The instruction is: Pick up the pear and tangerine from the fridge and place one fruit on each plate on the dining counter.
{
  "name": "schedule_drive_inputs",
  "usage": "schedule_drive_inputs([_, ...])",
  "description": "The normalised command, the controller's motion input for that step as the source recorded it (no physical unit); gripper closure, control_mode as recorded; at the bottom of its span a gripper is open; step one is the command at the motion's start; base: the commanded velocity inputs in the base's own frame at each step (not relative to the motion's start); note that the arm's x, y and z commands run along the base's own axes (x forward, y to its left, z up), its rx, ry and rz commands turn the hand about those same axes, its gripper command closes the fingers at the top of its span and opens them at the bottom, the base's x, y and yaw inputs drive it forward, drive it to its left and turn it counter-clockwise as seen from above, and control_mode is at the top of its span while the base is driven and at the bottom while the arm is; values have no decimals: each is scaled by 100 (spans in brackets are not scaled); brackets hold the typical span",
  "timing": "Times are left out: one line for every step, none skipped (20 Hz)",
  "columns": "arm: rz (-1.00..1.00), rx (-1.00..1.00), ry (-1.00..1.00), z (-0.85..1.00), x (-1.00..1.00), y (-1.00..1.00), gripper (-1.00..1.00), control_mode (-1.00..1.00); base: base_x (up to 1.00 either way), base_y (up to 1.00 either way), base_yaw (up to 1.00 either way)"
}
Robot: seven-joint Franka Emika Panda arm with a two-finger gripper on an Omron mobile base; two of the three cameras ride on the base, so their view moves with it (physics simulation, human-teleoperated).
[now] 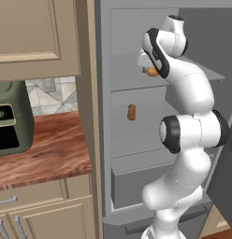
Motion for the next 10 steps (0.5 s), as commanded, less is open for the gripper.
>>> schedule_drive_inputs([0, 0, 1, -32, -2, 8, -100, -100, 0, 0, 0])
schedule_drive_inputs([0, 0, 0, -33, -4, 9, -100, -100, 0, 0, 0])
schedule_drive_inputs([0, 0, 1, -33, -4, 9, -100, -100, 0, 0, 0])
schedule_drive_inputs([0, 0, 1, -33, -3, 9, -100, -100, 0, 0, 0])
schedule_drive_inputs([0, 0, 1, -33, -3, 11, -100, -100, 0, 0, 0])
schedule_drive_inputs([0, 0, 0, -33, -4, 10, -100, -100, 0, 0, 0])
schedule_drive_inputs([0, 0, 0, -33, -5, 11, -100, -100, 0, 0, 0])
schedule_drive_inputs([0, 0, 0, -29, -6, 14, 100, -100, 0, 0, 0])
schedule_drive_inputs([0, -1, 0, -30, -3, 20, 100, -100, 0, 0, 0])
schedule_drive_inputs([0, 0, 0, -28, 0, 24, 100, -100, 0, 0, 0])
